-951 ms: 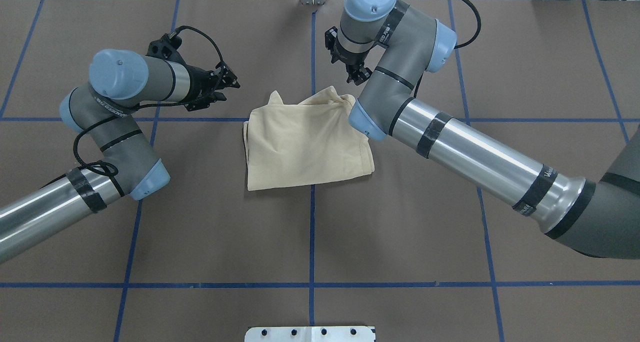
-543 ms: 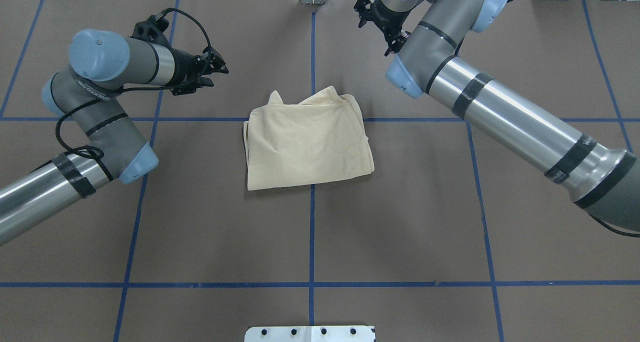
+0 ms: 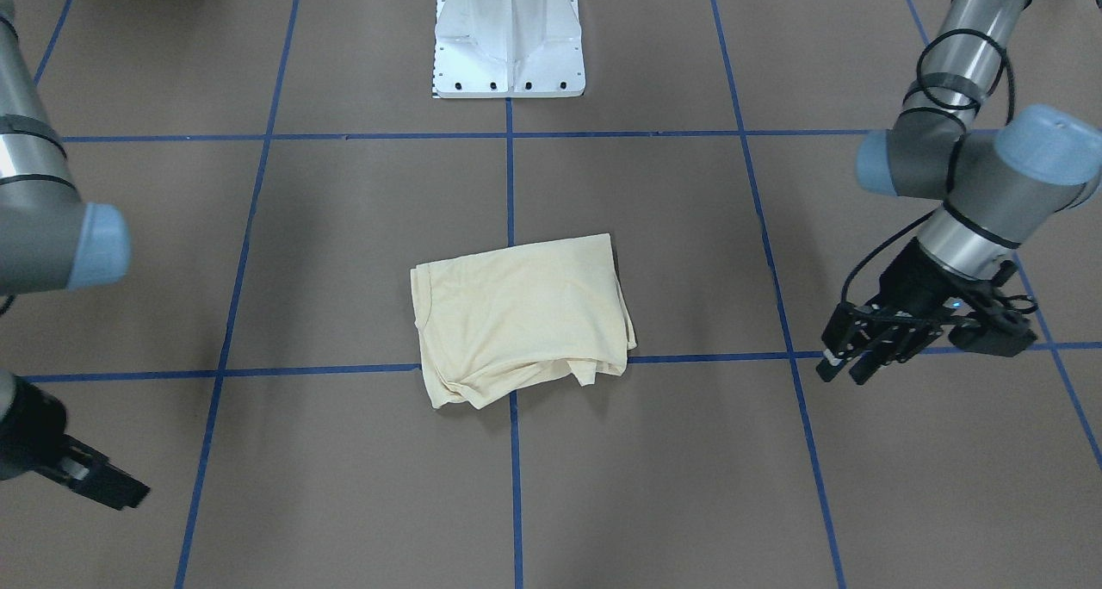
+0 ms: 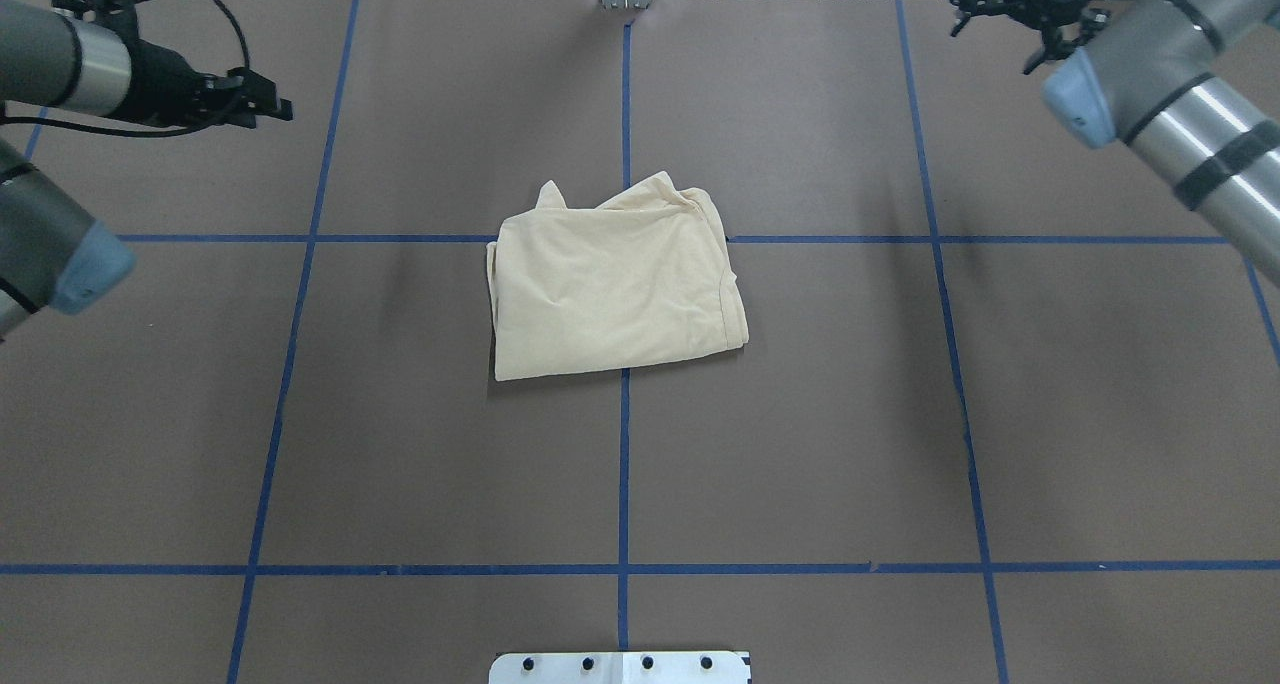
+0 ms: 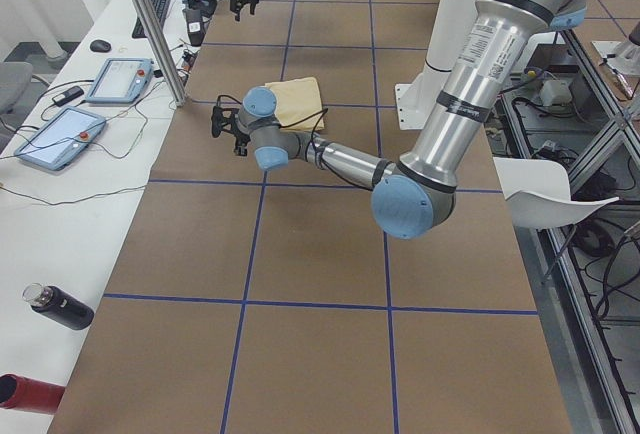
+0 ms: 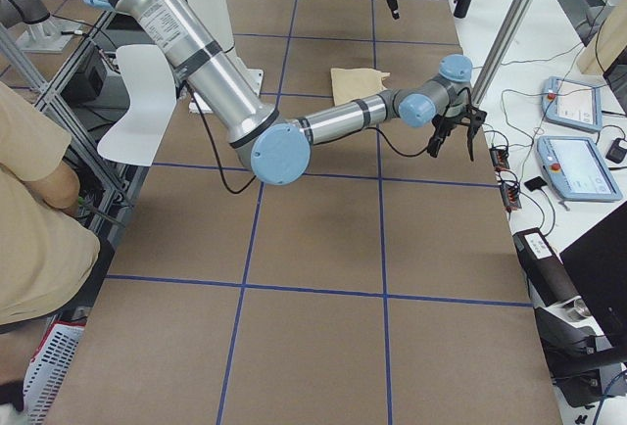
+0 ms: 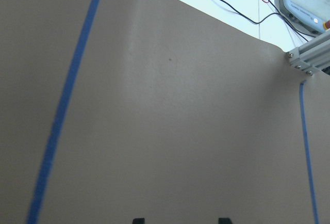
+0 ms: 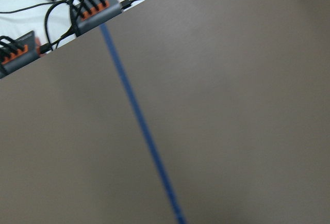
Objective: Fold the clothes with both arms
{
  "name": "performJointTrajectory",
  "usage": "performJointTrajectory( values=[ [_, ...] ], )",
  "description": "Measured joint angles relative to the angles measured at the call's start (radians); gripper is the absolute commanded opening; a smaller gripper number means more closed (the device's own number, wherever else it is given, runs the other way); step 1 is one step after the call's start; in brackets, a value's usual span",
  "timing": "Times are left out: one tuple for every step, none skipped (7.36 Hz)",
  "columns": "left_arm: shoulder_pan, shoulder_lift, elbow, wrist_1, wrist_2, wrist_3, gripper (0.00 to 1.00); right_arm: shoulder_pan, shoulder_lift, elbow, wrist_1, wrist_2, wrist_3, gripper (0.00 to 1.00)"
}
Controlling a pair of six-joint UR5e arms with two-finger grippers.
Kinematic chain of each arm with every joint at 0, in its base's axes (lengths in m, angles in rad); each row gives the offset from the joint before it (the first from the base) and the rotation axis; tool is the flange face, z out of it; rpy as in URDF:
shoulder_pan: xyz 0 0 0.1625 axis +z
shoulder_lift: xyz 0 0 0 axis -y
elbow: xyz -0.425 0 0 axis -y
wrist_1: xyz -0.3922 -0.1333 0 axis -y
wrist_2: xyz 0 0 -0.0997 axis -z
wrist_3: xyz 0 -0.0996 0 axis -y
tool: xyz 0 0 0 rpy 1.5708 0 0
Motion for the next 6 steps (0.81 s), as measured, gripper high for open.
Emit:
performJointTrajectory(
  values=[
    [-0.096,0.061,-0.010,0.001,-0.077,0.183,0.57,0.090,-0.088,0.042,-0.024,0.049,-0.212,1.00],
    [-0.183,0.120,-0.013,0.006,-0.143,0.354,0.57,0.171,-0.160,0.069,-0.063,0.082,-0.398,1.00],
    [-0.254,0.167,-0.022,0.033,-0.198,0.503,0.57,0.239,-0.219,0.086,-0.110,0.094,-0.560,1.00],
    [-0.312,0.212,-0.052,0.089,-0.235,0.653,0.57,0.303,-0.260,0.092,-0.174,0.095,-0.713,1.00],
    [-0.359,0.250,-0.087,0.157,-0.249,0.795,0.57,0.360,-0.286,0.094,-0.252,0.088,-0.837,1.00],
    [-0.406,0.268,-0.109,0.234,-0.251,0.914,0.59,0.405,-0.312,0.099,-0.314,0.082,-0.926,1.00]
  ],
)
